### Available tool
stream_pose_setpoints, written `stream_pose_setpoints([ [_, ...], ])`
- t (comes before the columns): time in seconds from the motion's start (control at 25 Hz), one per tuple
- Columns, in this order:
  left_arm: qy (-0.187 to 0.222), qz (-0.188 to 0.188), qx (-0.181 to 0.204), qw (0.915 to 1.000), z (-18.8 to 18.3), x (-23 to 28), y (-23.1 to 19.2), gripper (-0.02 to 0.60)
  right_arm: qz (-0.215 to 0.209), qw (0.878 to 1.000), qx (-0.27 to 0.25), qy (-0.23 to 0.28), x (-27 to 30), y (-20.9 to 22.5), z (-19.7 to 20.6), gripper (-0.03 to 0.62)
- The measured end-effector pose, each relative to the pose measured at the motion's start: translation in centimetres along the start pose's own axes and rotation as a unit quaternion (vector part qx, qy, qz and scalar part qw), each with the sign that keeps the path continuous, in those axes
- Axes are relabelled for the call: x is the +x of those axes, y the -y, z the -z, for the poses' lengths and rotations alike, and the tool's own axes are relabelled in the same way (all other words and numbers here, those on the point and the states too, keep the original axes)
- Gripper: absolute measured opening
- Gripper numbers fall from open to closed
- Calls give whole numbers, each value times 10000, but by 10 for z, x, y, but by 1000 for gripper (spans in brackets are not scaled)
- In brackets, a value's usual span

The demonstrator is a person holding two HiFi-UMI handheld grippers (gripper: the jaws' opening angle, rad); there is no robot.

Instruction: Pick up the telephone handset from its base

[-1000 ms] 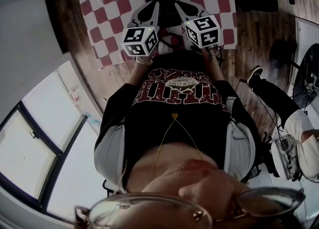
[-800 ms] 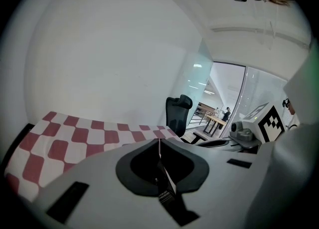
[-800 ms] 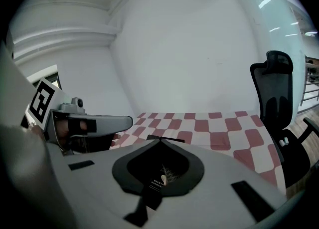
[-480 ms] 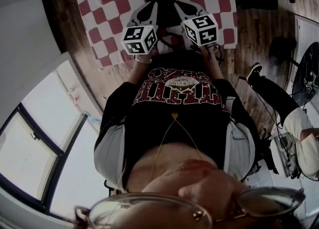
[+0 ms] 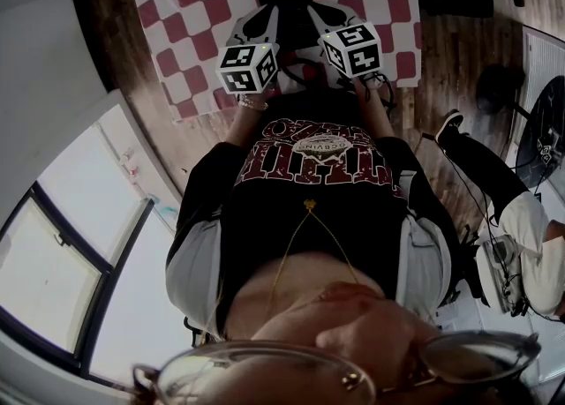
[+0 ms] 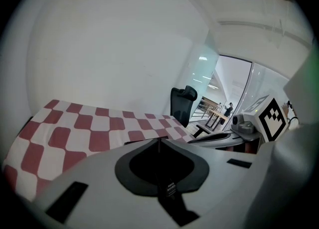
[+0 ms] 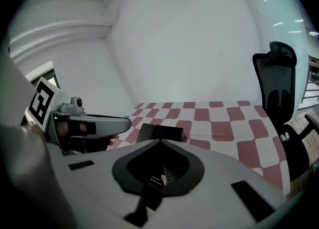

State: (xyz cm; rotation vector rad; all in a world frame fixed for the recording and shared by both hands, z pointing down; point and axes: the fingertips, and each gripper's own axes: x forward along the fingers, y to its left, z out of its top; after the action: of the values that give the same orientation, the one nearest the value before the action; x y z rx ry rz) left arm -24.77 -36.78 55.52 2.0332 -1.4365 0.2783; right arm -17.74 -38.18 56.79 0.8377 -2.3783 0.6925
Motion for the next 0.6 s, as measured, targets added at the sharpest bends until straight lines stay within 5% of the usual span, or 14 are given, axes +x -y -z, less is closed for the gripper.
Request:
stream_pose_setpoints([
  [0.6, -456, -137, -85, 9988, 34, 10, -19, 12, 22, 9989, -80, -454, 21, 6, 25, 17],
])
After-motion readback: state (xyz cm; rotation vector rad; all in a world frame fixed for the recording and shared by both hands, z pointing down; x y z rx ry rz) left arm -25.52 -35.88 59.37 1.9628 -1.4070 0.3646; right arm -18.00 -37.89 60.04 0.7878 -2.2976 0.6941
